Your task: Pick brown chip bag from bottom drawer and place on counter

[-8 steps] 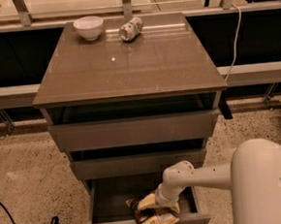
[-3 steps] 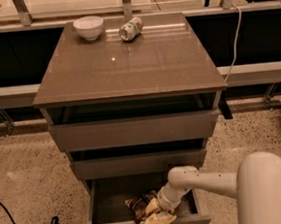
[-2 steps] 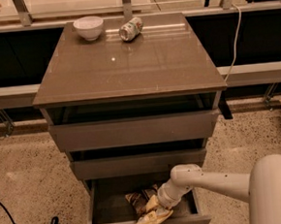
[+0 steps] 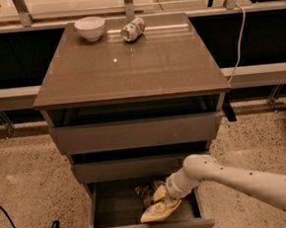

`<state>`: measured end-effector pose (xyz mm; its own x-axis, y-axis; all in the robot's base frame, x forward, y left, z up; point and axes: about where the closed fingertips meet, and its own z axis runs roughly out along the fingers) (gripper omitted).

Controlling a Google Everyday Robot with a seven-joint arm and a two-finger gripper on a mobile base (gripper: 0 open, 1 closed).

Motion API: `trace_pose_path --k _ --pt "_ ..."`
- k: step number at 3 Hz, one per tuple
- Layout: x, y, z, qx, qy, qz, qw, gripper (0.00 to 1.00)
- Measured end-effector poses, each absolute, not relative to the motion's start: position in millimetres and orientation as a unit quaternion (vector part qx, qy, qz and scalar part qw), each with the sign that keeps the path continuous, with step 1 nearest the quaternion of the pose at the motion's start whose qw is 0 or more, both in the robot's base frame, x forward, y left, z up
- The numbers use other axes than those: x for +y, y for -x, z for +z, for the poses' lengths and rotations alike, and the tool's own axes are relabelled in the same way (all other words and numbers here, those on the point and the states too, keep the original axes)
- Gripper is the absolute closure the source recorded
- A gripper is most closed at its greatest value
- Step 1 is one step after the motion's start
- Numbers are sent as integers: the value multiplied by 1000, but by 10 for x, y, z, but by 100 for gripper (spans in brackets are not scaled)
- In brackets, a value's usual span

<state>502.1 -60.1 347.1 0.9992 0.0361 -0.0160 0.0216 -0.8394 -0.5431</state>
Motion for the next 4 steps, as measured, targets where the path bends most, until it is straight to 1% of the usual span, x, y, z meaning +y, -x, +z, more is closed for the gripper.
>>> trace_pose_path --k 3,4 --pt "-1144 -5111 5177 -132 954 -37 265 100" --pt "-1354 -5037 5737 -153 956 -66 243 100"
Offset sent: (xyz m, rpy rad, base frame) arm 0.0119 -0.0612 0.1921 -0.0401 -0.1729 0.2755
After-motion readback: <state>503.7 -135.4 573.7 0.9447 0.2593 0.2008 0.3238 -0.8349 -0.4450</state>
